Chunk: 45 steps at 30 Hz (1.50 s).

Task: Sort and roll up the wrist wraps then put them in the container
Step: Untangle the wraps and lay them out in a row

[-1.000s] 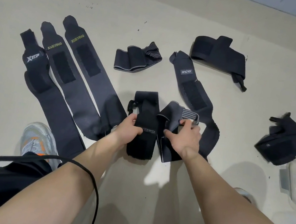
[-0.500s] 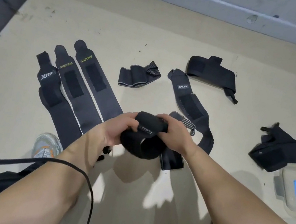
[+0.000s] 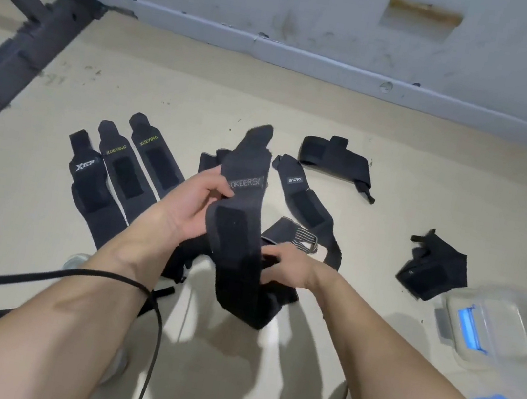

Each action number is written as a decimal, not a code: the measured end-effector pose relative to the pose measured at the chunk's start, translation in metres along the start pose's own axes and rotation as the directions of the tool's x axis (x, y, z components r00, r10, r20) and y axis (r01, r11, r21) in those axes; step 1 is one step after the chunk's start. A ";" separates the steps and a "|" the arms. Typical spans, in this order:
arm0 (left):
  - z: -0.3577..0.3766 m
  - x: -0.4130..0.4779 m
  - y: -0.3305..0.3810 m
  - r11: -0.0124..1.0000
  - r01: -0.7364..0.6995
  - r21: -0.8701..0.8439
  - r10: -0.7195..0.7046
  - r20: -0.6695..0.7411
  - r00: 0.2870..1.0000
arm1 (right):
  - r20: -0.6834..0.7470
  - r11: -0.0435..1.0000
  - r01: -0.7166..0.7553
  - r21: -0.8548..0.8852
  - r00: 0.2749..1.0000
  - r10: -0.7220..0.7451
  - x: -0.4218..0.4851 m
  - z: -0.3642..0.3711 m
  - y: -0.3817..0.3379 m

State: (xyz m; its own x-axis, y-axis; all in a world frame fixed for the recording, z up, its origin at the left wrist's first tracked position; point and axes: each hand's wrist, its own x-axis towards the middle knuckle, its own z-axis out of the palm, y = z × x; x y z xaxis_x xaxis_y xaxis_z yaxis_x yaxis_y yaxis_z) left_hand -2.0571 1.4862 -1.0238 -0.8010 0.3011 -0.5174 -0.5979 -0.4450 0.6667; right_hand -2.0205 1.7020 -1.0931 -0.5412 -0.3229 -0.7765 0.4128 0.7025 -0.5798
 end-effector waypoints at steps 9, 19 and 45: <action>0.011 -0.006 -0.009 0.975 -0.078 0.209 0.121 -0.202 0.972 | 0.146 0.734 0.042 0.677 0.971 -0.190 -0.043 0.024 -0.001; 0.010 0.025 -0.037 0.983 -0.063 0.173 0.121 -0.347 0.930 | 0.132 0.949 -0.008 0.315 0.991 -0.035 -0.031 0.043 0.054; 0.082 0.150 -0.146 0.853 0.161 0.497 -0.182 -0.006 0.983 | -0.740 0.804 -0.474 0.357 0.382 0.554 0.009 -0.124 0.197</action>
State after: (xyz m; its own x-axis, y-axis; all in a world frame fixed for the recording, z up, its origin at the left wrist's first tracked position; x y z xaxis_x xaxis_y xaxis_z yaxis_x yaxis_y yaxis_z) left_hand -2.0926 1.6656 -1.1544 -0.6785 0.3716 -0.6337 -0.6537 0.0882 0.7516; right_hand -2.0347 1.9162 -1.1836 -0.5201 0.7351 -0.4349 0.8506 0.4916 -0.1862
